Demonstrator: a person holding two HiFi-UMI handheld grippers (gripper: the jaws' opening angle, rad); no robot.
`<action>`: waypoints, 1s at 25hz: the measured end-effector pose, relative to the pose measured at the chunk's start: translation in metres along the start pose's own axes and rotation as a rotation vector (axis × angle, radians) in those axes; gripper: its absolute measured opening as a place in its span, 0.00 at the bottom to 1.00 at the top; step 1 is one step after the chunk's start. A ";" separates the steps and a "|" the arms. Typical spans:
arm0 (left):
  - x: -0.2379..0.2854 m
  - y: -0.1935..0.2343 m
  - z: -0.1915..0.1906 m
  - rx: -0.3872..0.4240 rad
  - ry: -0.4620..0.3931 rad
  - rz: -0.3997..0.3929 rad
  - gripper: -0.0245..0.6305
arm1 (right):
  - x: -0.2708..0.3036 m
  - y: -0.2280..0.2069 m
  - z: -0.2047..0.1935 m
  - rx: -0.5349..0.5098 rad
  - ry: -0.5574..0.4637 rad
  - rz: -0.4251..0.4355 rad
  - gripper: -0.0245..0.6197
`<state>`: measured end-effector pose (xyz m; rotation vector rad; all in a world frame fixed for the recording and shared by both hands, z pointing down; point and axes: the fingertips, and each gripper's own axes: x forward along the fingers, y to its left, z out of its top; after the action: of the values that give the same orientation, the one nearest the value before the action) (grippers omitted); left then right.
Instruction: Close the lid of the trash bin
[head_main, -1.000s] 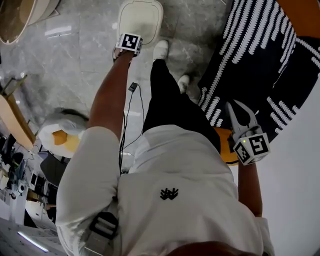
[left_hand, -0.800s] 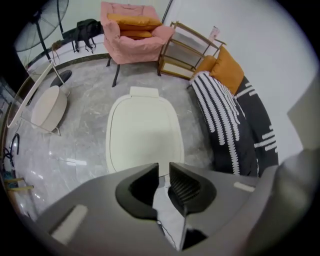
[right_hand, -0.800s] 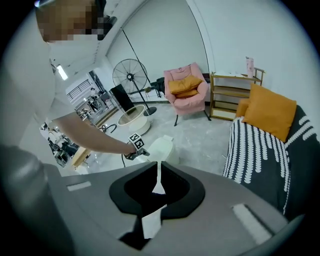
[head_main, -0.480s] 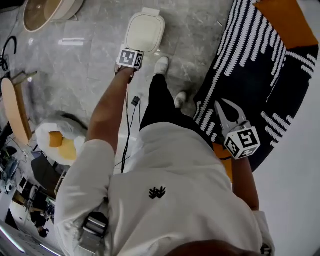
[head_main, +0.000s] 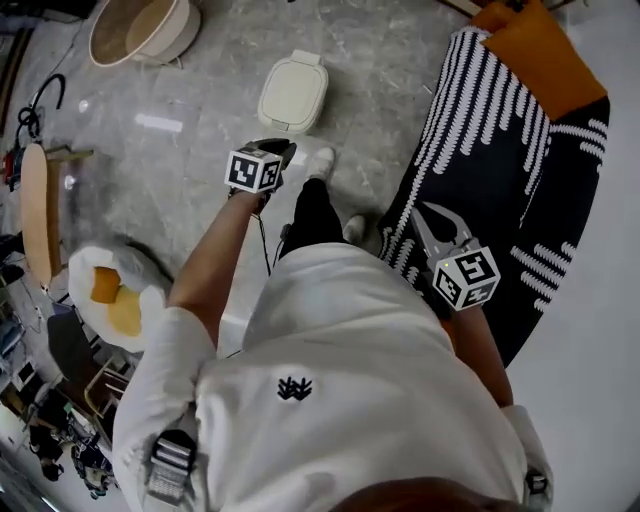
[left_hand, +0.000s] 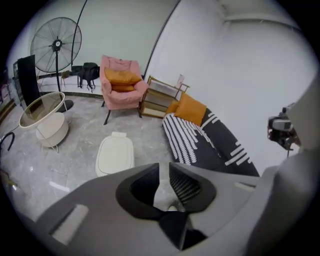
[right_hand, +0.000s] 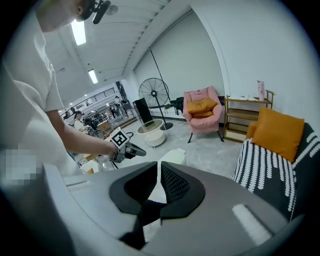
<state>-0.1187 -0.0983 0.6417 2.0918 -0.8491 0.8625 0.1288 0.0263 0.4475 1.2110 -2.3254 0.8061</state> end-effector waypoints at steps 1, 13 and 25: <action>-0.012 -0.016 0.002 0.009 -0.029 -0.018 0.22 | -0.005 0.004 -0.004 -0.008 -0.001 0.008 0.07; -0.125 -0.197 0.022 0.179 -0.255 -0.177 0.17 | -0.054 0.034 -0.010 -0.069 -0.063 0.063 0.07; -0.161 -0.278 0.026 0.243 -0.335 -0.253 0.14 | -0.084 0.043 -0.022 -0.069 -0.097 0.053 0.07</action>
<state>0.0122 0.0765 0.4050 2.5387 -0.6481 0.5070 0.1408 0.1109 0.4024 1.1883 -2.4513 0.6927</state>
